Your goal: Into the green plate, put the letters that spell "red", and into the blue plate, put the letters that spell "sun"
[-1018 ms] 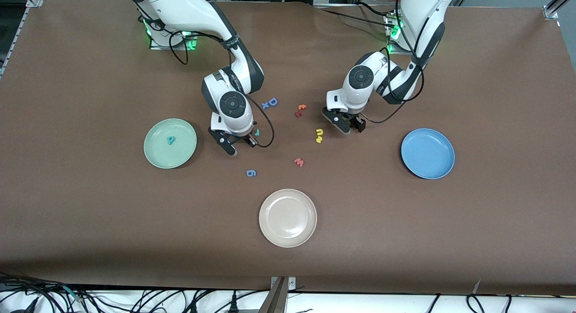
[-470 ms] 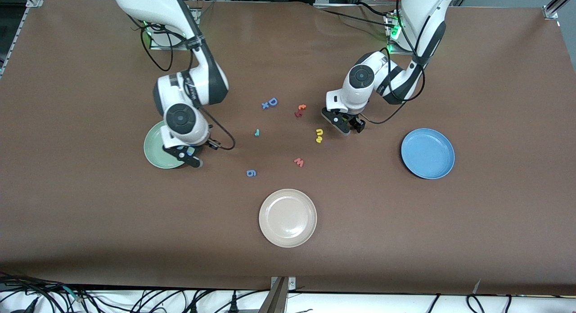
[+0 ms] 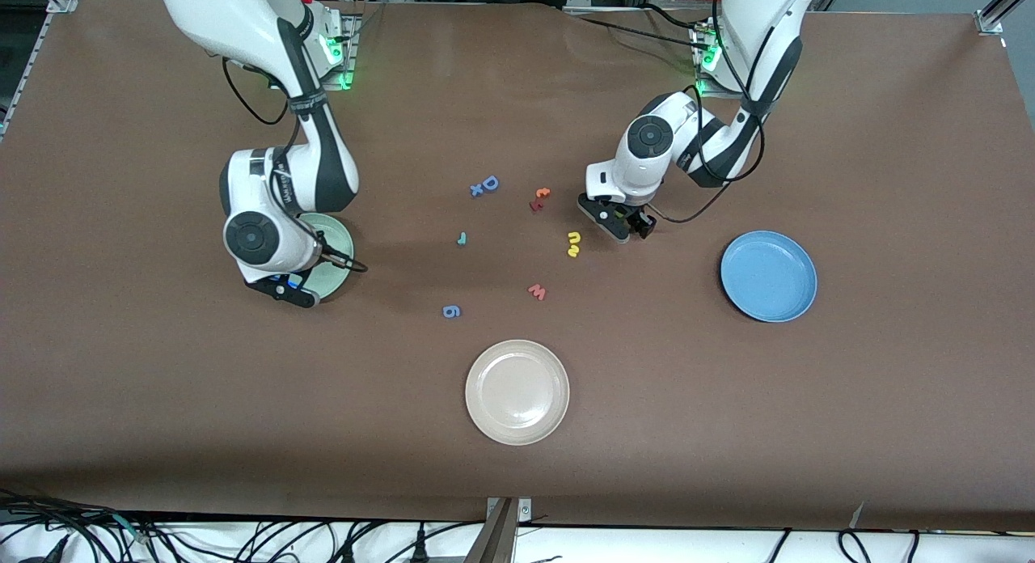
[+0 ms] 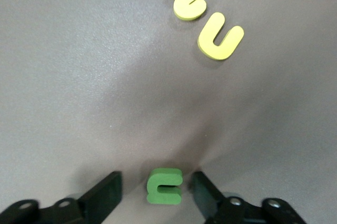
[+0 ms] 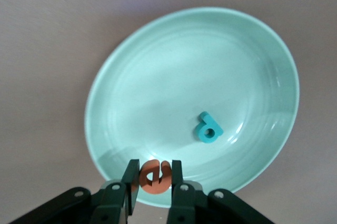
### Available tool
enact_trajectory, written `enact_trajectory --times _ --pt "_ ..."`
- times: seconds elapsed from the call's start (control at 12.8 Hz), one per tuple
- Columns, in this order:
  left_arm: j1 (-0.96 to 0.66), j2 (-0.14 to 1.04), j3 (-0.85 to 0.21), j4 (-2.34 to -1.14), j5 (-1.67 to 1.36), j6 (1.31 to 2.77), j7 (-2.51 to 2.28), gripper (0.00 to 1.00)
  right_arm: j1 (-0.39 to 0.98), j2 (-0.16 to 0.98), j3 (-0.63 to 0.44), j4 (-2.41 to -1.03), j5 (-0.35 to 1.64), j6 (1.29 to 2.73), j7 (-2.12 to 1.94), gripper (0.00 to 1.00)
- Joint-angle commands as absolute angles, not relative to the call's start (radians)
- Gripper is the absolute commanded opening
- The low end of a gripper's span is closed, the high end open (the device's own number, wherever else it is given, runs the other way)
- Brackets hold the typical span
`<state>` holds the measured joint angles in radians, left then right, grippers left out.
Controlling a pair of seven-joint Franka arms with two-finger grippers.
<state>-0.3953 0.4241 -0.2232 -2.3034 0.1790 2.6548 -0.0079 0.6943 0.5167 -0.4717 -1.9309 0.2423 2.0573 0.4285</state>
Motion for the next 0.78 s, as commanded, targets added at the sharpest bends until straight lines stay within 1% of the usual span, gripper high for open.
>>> enact_trajectory --times 0.0,0.08,0.16,0.23,0.31,0.39,0.55,0.7 --pt "-0.402 0.428 -0.213 -2.304 0.206 2.663 -0.012 0.49 0.68 0.531 -0.471 -1.969 0.302 2.089 0.367 0.12" --pt "-0.402 0.429 -0.212 -2.304 0.206 2.663 -0.012 0.47 0.68 0.537 -0.471 -1.98 0.302 2.106 0.367 0.14" --pt "-0.402 0.43 -0.212 -2.304 0.204 2.663 -0.012 0.44 0.68 0.538 -0.469 -1.983 0.305 2.109 0.367 0.22" --pt "-0.402 0.43 -0.212 -2.304 0.204 2.663 -0.012 0.41 0.68 0.543 -0.468 -1.983 0.311 2.109 0.367 0.57" --pt "-0.4 0.428 -0.213 -2.304 0.204 2.663 -0.011 0.36 0.68 0.545 -0.468 -1.98 0.311 2.106 0.367 0.84" --pt "-0.399 0.426 -0.212 -2.303 0.203 2.663 -0.011 0.32 0.68 0.54 -0.468 -1.976 0.311 2.097 0.368 0.95" --pt "-0.396 0.425 -0.21 -2.301 0.196 2.663 -0.011 0.31 0.681 0.519 -0.466 -1.956 0.311 2.076 0.374 0.95" --pt "-0.391 0.42 -0.201 -2.293 0.196 2.66 -0.003 0.26 0.695 0.503 -0.46 -1.906 0.311 2.008 0.397 0.95"
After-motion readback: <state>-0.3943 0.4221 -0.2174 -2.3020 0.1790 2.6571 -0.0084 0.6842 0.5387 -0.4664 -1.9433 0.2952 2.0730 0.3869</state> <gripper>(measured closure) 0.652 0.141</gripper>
